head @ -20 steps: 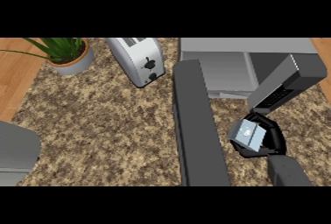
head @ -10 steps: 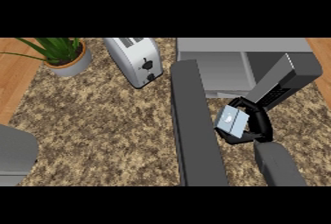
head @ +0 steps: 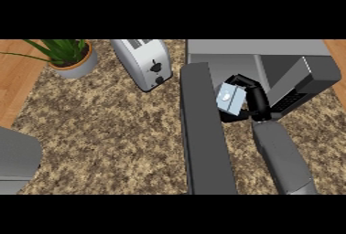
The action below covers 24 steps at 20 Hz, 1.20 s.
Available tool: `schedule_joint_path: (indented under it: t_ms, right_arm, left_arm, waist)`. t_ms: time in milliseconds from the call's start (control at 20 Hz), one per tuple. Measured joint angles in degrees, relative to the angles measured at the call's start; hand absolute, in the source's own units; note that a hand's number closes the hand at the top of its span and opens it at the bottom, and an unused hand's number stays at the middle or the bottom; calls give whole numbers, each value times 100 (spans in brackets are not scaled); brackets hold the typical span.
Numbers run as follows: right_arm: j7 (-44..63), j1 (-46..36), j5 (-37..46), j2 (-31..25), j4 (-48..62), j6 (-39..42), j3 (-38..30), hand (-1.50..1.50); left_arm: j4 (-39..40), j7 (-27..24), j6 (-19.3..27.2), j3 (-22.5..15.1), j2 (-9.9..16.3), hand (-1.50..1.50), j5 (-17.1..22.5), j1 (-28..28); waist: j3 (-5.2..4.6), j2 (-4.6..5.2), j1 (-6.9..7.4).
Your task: Pick up the milk, place it into the microwave and close the microwave
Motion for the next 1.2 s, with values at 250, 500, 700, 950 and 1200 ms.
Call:
schedule_joint_path:
  t_ms: [250, 500, 700, 950, 1200]
  right_arm:
    - [180, -766, 462, -61, 777, -445, 49, 150]
    - [122, -1450, 777, -217, 1761, -900, -104, 150]
    - [83, -1961, 871, -290, 2439, -1333, -295, 150]
    - [75, -2414, 915, -385, 3010, -1786, -487, 150]
    - [-53, -2663, 1079, -492, 3251, -2591, -528, 150]
  left_arm:
    - [88, 85, -16, 17, -5, -150, -47, -174]
    - [60, -4, -40, -90, -95, -150, -186, -146]
    - [221, -11, -121, -33, 18, -150, -148, -295]
    - [302, 3, -127, -139, 2, -150, -246, -489]
    - [395, 33, -107, -148, 86, -150, -278, -700]
  waist:
    - [-2, 15, 13]
    - [-6, 37, 83]
    - [5, 99, 201]
    - [14, 175, 327]
    - [16, 231, 442]
